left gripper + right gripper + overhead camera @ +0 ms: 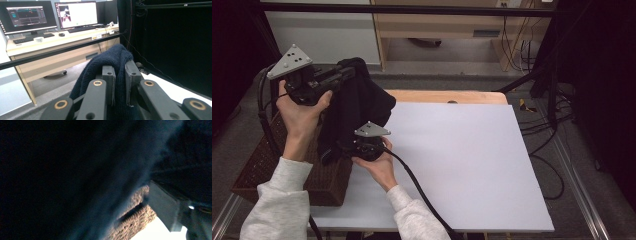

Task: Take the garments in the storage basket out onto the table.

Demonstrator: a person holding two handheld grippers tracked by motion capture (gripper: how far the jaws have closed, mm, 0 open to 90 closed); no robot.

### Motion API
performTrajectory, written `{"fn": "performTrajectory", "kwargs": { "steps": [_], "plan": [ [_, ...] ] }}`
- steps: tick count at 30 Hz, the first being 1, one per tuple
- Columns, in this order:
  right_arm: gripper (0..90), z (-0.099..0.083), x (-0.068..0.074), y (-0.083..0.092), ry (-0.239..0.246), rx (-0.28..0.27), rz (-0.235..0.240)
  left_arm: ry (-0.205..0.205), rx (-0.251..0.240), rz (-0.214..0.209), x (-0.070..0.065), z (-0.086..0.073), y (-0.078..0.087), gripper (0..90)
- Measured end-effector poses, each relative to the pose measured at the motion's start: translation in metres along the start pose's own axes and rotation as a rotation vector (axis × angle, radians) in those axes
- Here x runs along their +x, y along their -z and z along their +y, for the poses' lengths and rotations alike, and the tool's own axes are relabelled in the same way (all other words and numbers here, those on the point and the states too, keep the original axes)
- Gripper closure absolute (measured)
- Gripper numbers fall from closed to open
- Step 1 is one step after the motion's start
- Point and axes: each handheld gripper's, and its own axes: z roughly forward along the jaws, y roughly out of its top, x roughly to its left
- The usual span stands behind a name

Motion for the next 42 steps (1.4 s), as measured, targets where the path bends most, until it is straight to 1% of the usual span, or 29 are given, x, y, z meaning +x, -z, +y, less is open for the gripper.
{"fn": "performTrajectory", "kwargs": {
  "steps": [1,3,4,5,7,8,10,12,15,18,20,21,22,23,24,25,27,28,29,30,31,32,33,34,35,36,37,38,42],
  "plan": [
    [33.3,0.0,0.001,-0.002,0.002,0.0,-0.004,0.002,0.0,-0.001,0.0,0.0,0.0,81.1],
    [42.5,0.001,0.001,-0.004,0.014,-0.003,-0.02,0.001,-0.001,-0.004,0.0,-0.001,0.0,81.1],
    [48.5,0.001,0.002,-0.004,0.018,-0.007,-0.029,0.001,0.0,-0.004,0.0,-0.001,0.0,81.1],
    [57.5,0.002,0.001,-0.005,0.019,-0.004,-0.035,0.0,0.0,-0.003,0.0,-0.001,0.0,81.1],
    [72.6,0.002,0.0,-0.004,0.016,0.0,-0.032,0.0,0.0,-0.003,0.0,-0.001,0.0,81.1],
    [78.0,0.003,-0.001,-0.003,0.021,0.004,-0.033,-0.002,0.002,-0.001,0.0,-0.001,0.001,81.1],
    [81.7,0.003,-0.004,0.002,0.022,0.008,-0.02,-0.001,0.0,-0.002,0.001,-0.001,0.001,81.1],
    [83.1,0.003,-0.007,0.007,0.015,0.009,-0.011,0.003,-0.005,0.004,0.003,-0.001,0.002,81.1],
    [83.9,0.001,-0.009,0.015,0.027,0.002,-0.006,0.0,-0.008,0.014,0.004,-0.001,0.003,81.1],
    [84.3,0.001,-0.011,0.021,0.033,-0.008,-0.005,0.001,-0.008,0.016,0.005,-0.002,0.003,81.1],
    [84.5,0.003,-0.016,0.034,0.033,-0.028,-0.012,0.005,-0.013,0.024,0.007,-0.002,0.003,81.1],
    [84.5,0.003,-0.016,0.034,0.033,-0.028,-0.012,0.005,-0.013,0.024,0.007,-0.002,0.003,81.1],
    [84.7,0.006,-0.021,0.044,0.025,-0.046,-0.012,0.006,-0.013,0.027,0.008,-0.002,0.002,81.1],
    [84.7,0.006,-0.021,0.044,0.025,-0.046,-0.012,0.006,-0.013,0.027,0.008,-0.002,0.002,81.0],
    [84.7,0.01,-0.026,0.055,0.031,-0.054,-0.017,0.005,-0.011,0.029,0.008,-0.002,0.002,81.1],
    [84.7,0.01,-0.026,0.055,0.031,-0.054,-0.017,0.007,-0.009,0.03,0.009,-0.002,0.002,81.1],
    [84.8,0.011,-0.032,0.066,0.033,-0.062,-0.023,0.007,-0.005,0.033,0.009,-0.003,0.002,81.0],
    [84.8,0.012,-0.037,0.077,0.033,-0.068,-0.028,0.004,0.005,0.036,0.009,-0.005,0.0,81.0],
    [84.8,0.013,-0.039,0.082,0.037,-0.074,-0.034,0.002,0.007,0.039,0.009,-0.006,-0.001,81.0],
    [84.8,0.013,-0.039,0.082,0.037,-0.074,-0.034,0.002,0.007,0.039,0.009,-0.006,-0.001,81.0],
    [84.9,0.014,-0.044,0.093,0.035,-0.083,-0.036,0.005,0.014,0.037,0.009,-0.008,-0.003,81.0],
    [84.9,0.015,-0.046,0.098,0.043,-0.087,-0.038,0.003,0.019,0.037,0.009,-0.009,-0.004,81.0],
    [84.9,0.015,-0.046,0.098,0.043,-0.087,-0.038,0.003,0.019,0.037,0.009,-0.009,-0.004,81.0],
    [84.9,0.017,-0.049,0.109,0.049,-0.094,-0.043,0.004,0.026,0.037,0.009,-0.011,-0.007,81.0],
    [84.9,0.017,-0.049,0.109,0.049,-0.094,-0.043,0.004,0.026,0.037,0.009,-0.011,-0.007,81.0],
    [84.9,0.018,-0.051,0.114,0.047,-0.097,-0.045,0.004,0.028,0.037,0.008,-0.012,-0.008,81.0],
    [85.0,0.021,-0.054,0.125,0.053,-0.107,-0.051,0.004,0.031,0.047,0.009,-0.013,-0.009,81.0],
    [85.0,0.022,-0.056,0.13,0.053,-0.108,-0.048,0.012,0.033,0.044,0.009,-0.014,-0.01,81.0],
    [85.1,0.024,-0.064,0.148,0.056,-0.113,-0.065,0.012,0.041,0.041,0.01,-0.016,-0.011,81.0]
  ]
}}
